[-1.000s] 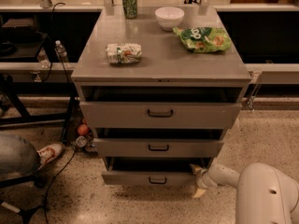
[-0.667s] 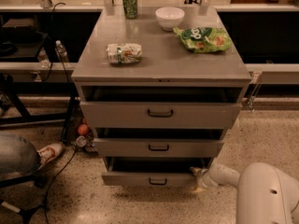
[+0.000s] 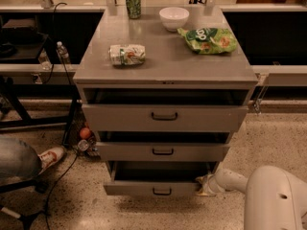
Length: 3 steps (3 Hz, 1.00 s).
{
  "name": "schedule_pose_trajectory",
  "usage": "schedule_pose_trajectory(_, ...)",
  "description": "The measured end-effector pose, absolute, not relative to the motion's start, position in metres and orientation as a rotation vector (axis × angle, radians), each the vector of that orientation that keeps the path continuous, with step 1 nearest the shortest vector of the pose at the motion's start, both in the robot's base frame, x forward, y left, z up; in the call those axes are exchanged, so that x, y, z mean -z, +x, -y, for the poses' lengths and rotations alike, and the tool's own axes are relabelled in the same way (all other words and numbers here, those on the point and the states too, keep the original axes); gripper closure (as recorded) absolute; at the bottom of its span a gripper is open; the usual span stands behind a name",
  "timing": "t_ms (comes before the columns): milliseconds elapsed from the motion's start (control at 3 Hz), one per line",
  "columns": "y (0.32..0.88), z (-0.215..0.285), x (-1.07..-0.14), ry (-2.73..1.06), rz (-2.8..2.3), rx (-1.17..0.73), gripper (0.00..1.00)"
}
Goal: Open bottom drawer
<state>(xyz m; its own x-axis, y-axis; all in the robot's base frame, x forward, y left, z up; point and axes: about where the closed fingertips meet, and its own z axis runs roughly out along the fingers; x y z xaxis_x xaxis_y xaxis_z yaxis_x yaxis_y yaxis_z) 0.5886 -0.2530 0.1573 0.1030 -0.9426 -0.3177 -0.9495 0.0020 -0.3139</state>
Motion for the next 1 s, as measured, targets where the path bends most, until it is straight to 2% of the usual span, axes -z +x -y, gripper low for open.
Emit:
schedule_pose_trajectory(333,0.589,0.253,-0.157,-1.944,-1.843,-0.021,1.0)
schedule_pose_trajectory(1000,0.571,0.256,-0.16,-1.922,-1.864,-0.018,1.0)
